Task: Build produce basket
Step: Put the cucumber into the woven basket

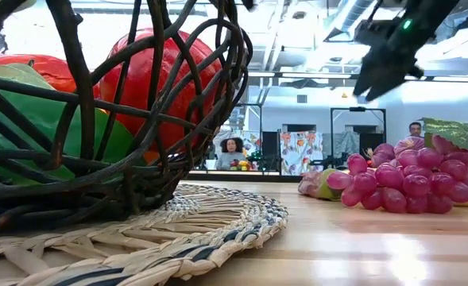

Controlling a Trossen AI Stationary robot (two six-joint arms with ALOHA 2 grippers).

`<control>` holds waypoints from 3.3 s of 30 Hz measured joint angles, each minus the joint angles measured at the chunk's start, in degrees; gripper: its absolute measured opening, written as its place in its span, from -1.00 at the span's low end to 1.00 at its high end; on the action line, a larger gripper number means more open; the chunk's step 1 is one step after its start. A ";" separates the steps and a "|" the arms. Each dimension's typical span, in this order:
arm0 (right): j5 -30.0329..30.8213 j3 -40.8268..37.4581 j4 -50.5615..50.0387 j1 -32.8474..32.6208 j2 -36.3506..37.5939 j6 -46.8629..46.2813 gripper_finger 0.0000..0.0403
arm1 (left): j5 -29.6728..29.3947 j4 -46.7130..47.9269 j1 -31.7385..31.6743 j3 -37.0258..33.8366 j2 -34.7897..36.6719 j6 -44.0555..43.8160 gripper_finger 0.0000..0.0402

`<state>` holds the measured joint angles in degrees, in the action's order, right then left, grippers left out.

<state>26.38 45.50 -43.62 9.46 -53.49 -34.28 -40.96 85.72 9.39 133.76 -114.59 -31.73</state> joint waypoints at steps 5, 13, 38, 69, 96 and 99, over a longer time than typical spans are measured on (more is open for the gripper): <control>-1.64 -3.55 3.79 7.35 -4.86 -0.23 0.27 | -8.01 4.08 5.61 -0.40 7.36 -8.06 0.66; -12.08 -3.77 14.38 15.01 -17.84 4.42 0.27 | -10.59 4.30 12.37 -0.82 11.83 -10.78 0.66; -17.02 -3.85 19.29 17.23 -34.94 3.31 -0.39 | -11.27 4.24 12.87 0.49 17.13 -7.11 0.66; -38.52 -3.76 65.43 2.03 -19.98 2.20 -0.21 | 3.93 -66.99 5.77 -79.76 58.23 -9.28 0.66; -36.73 -0.51 72.55 -9.47 -19.45 7.95 -0.17 | 35.28 -139.28 -7.54 -95.53 38.88 9.65 0.66; -36.75 -0.46 71.96 -9.47 -20.01 7.93 -0.18 | 37.60 -140.73 -7.54 -93.18 35.49 10.79 0.66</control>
<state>-10.37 45.05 28.34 -0.01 -73.49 -26.35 -3.36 -55.01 1.85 40.58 -79.10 -20.93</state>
